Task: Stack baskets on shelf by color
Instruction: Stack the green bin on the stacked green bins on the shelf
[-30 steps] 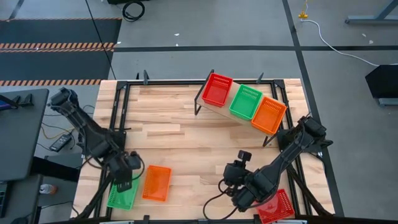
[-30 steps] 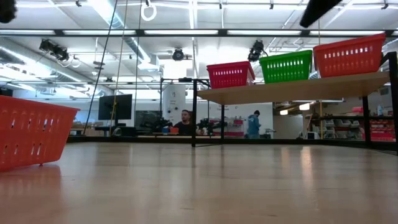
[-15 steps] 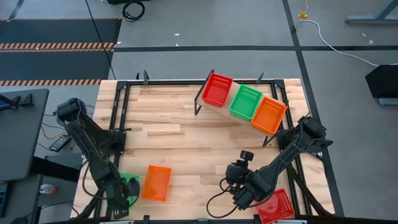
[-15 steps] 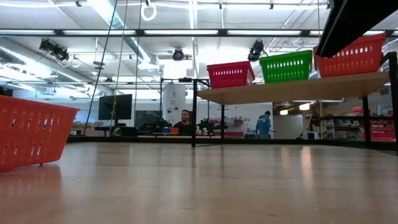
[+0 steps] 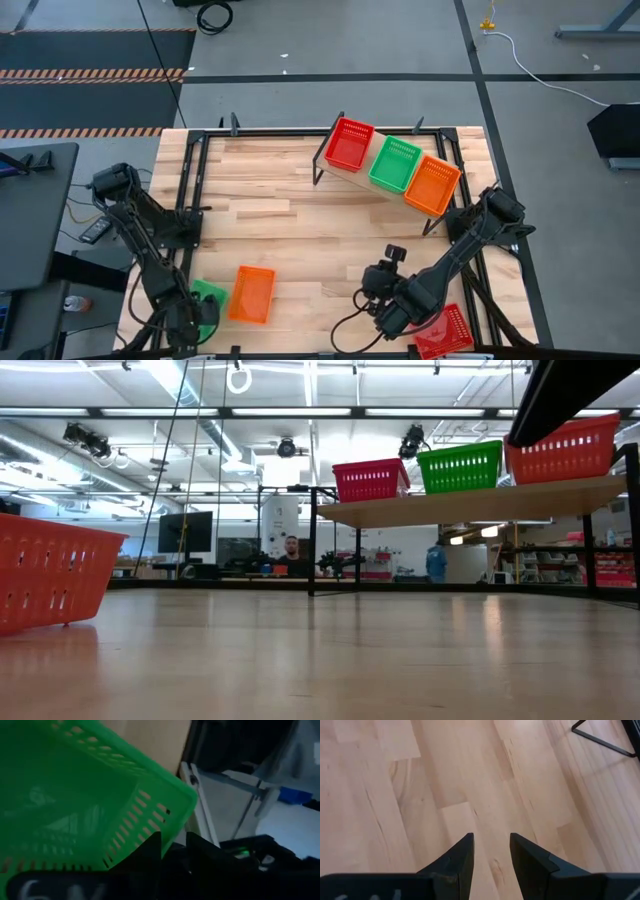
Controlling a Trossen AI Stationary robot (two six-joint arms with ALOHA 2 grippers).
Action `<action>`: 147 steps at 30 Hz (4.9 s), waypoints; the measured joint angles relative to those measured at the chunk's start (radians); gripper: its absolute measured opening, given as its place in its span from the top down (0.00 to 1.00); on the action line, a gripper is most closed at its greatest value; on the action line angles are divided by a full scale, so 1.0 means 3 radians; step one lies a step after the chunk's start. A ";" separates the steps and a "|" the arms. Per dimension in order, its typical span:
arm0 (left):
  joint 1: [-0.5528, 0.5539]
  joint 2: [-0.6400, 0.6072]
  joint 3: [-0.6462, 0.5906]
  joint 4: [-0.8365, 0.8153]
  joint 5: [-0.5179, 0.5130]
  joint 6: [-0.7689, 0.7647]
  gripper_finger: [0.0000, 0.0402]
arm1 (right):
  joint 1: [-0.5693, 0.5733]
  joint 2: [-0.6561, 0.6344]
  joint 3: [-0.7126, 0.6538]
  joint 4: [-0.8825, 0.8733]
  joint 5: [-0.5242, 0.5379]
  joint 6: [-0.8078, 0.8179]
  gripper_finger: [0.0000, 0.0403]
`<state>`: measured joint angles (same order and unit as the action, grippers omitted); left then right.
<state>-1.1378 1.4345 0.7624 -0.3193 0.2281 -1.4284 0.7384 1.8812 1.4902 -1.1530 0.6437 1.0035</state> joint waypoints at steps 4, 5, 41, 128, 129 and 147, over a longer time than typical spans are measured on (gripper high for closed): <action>-0.0039 -0.0001 0.0000 0.0016 -0.0021 0.0037 0.72 | 0.0022 0.0000 0.0000 -0.0001 -0.0001 0.0076 0.67; -0.0041 -0.0001 0.0000 -0.0018 -0.0040 0.0079 0.71 | 0.0030 0.0000 0.0000 0.0000 -0.0001 0.0101 0.67; 0.0511 0.0081 0.0087 -0.1802 0.0181 0.1775 0.96 | 0.0107 0.0000 0.0000 0.0000 0.0075 0.0324 0.67; 0.3759 0.0291 0.2826 -0.0388 -0.1169 0.7412 0.96 | -0.0094 -0.0004 0.0000 0.0315 0.0003 0.0399 0.67; 0.3799 0.0326 0.2827 -0.0319 -0.1083 0.7436 0.96 | -0.0097 -0.0004 -0.0001 0.0331 -0.0026 0.0399 0.67; 0.4017 0.1083 0.2828 0.0316 -0.0696 0.7856 0.96 | -0.0124 -0.0004 0.0000 0.1136 -0.0225 0.0430 0.67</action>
<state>0.0673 1.7594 1.6107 -0.2245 0.0194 0.9284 0.7013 1.8801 1.4902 -0.8123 0.5764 1.1324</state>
